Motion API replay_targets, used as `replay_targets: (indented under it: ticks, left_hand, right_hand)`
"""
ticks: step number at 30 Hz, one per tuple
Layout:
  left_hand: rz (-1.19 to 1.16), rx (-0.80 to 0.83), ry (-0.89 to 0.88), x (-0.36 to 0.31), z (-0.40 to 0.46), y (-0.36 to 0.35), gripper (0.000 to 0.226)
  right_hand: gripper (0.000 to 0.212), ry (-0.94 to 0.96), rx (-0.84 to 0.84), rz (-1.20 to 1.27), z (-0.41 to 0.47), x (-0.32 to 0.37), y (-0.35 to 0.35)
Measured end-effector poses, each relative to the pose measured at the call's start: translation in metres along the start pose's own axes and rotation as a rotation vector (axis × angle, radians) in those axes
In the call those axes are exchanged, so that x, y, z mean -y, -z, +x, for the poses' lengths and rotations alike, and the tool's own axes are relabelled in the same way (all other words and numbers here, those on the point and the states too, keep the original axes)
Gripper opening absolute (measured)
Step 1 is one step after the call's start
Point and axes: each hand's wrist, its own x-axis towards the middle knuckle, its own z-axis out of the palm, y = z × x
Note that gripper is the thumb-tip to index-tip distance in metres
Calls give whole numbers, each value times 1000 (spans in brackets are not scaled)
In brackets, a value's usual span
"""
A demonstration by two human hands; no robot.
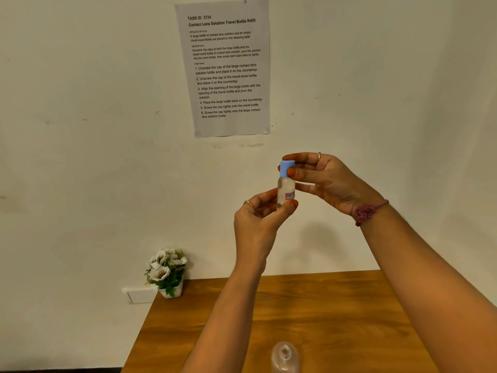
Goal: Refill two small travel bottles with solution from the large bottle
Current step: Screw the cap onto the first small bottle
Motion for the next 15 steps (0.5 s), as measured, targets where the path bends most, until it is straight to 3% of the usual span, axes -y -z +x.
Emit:
replay_targets:
  ticks: [6,15]
  left_hand:
    - [-10,-8,16,2,-3,2,31]
    - [33,110,40,-6,-6,8,33]
  right_hand:
    - [51,-27,45,-19,-5,0,2]
    - [36,-10,281,44,-5,5,6]
